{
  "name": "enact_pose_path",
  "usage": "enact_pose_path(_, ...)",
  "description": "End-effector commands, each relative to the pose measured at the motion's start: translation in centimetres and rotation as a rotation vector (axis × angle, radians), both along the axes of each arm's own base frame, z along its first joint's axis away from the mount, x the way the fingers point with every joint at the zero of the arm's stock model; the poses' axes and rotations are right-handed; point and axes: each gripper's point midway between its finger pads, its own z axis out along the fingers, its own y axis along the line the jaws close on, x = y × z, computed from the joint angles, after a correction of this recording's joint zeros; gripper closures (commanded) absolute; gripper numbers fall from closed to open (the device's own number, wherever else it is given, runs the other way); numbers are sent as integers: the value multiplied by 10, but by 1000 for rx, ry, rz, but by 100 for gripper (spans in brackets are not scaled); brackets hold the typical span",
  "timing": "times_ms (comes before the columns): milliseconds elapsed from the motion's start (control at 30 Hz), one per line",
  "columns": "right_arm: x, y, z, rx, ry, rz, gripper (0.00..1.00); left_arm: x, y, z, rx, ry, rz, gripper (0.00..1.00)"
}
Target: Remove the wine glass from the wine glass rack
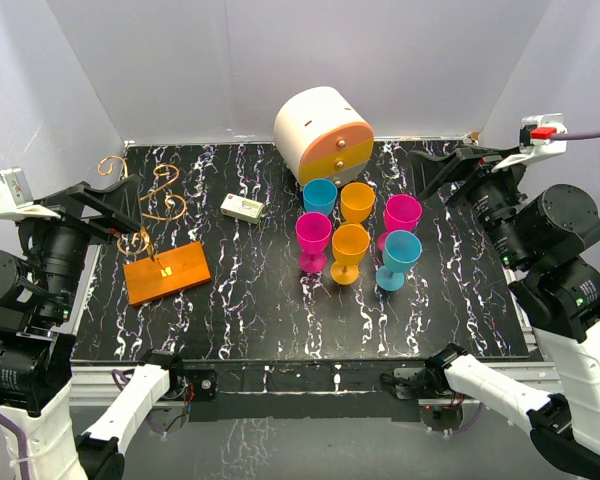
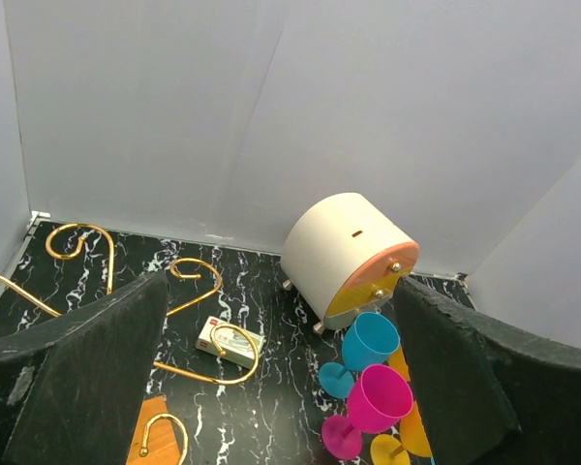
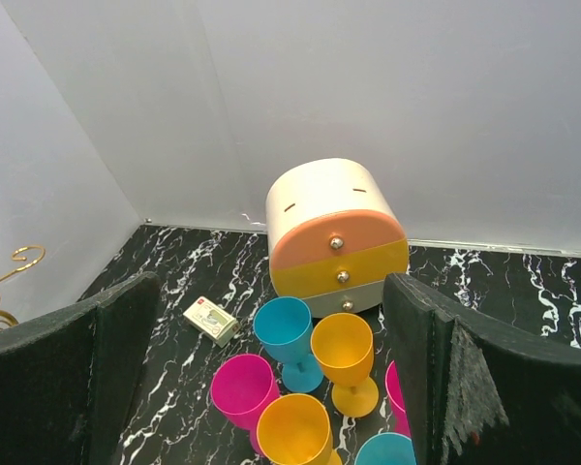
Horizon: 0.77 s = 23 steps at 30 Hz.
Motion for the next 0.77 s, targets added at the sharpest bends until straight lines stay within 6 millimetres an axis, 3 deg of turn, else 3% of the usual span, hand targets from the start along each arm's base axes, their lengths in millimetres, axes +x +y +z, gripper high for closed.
enact_pose_path(0, -2, -1, 15, 35, -55, 2, 2, -5, 3, 6, 12, -26, 11, 1)
enact_pose_path(233, 0, -14, 12, 72, -18, -73, 2, -2, 2, 3, 13, -19, 9, 1)
enact_pose_path(400, 11, -29, -4, 136, 92, -194, 2, -1, 1, 1, 12, -13, 6, 1)
enact_pose_path(733, 13, -23, -13, 90, 141, -170, 2, -1, 1, 1, 10, -12, 3, 1)
